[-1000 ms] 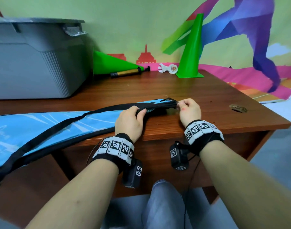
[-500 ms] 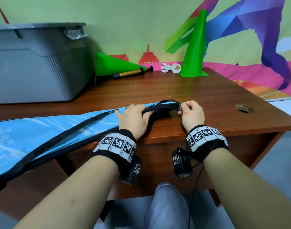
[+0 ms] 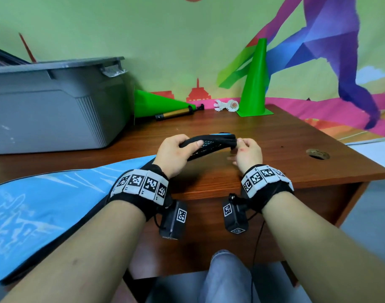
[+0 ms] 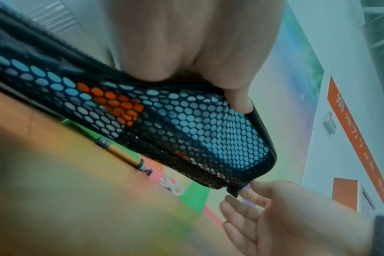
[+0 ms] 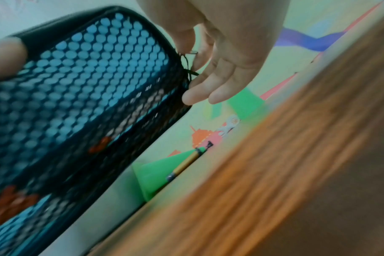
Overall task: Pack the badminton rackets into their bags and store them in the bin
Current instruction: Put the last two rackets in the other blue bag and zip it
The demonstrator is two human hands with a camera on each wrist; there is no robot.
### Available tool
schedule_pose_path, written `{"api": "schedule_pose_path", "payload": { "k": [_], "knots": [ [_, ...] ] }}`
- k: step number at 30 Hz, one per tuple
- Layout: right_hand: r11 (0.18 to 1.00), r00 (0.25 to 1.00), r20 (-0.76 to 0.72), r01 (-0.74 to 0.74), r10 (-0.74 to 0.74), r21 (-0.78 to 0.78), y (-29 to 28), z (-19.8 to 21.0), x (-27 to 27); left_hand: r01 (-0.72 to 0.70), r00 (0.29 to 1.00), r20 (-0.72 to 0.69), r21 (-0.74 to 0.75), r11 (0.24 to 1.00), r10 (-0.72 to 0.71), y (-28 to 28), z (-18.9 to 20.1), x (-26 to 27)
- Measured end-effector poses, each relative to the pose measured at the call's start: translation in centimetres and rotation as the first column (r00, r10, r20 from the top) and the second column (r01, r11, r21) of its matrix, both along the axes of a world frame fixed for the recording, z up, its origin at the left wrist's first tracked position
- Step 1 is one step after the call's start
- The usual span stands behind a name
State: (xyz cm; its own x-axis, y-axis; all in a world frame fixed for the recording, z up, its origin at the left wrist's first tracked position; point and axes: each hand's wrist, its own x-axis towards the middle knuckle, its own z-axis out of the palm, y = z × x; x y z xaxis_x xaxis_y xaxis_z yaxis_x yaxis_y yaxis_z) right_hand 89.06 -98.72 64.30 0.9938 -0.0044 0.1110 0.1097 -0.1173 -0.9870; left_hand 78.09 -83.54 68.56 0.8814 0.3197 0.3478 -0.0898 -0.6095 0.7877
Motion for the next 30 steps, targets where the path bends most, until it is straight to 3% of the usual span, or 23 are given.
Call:
{"api": "schedule_pose_path", "payload": {
  "k": [3, 5, 8, 12, 15, 20, 22, 24, 30],
  "knots": [
    [0.987, 0.991, -0.093, -0.083, 0.096, 0.138, 1.3, 2.0, -2.1, -0.014, 0.995, 0.094, -0.02, 1.0, 0.015, -0.3, 2.0, -0.5],
    [0.955, 0.958, -0.147, -0.213, 0.245, 0.206, 2.4, 2.9, -3.6, -0.032, 0.982, 0.182, -0.067, 0.997, 0.044, -0.5, 3.8, -0.9],
    [0.882, 0.888, -0.128, -0.402, 0.441, 0.244, 4.0, 3.9, -5.6, 0.014, 0.957, 0.284, -0.226, 0.974, 0.053, -0.6, 6.6, -1.5],
    [0.798, 0.81, -0.133, -0.511, 0.572, 0.32, 6.8, 6.1, -7.3, 0.191, 0.958, 0.283, -0.536, 0.822, -0.038, 0.2, 9.9, -2.7],
    [0.723, 0.737, -0.11, -0.604, 0.667, 0.334, 7.7, 7.5, -8.4, 0.261, 0.955, 0.277, -0.596, 0.76, -0.11, 1.8, 12.6, -4.0],
    [0.621, 0.621, -0.065, -0.764, 0.781, 0.174, 8.5, 8.8, -11.7, 0.313, 0.939, 0.331, -0.7, 0.642, -0.096, 3.3, 15.6, -6.9],
    [0.655, 0.658, -0.013, -0.747, 0.753, 0.117, 9.6, 9.4, -13.1, 0.283, 0.942, 0.331, -0.692, 0.664, -0.056, 3.4, 16.1, -7.9],
    [0.742, 0.746, 0.058, -0.665, 0.663, 0.081, 10.8, 9.5, -13.4, 0.211, 0.951, 0.308, -0.642, 0.737, -0.004, 3.6, 16.5, -8.9],
    [0.872, 0.867, 0.234, -0.474, 0.439, 0.122, 11.3, 12.8, -15.1, 0.006, 0.953, 0.283, -0.373, 0.928, 0.108, 4.5, 15.4, -12.2]
  ]
}}
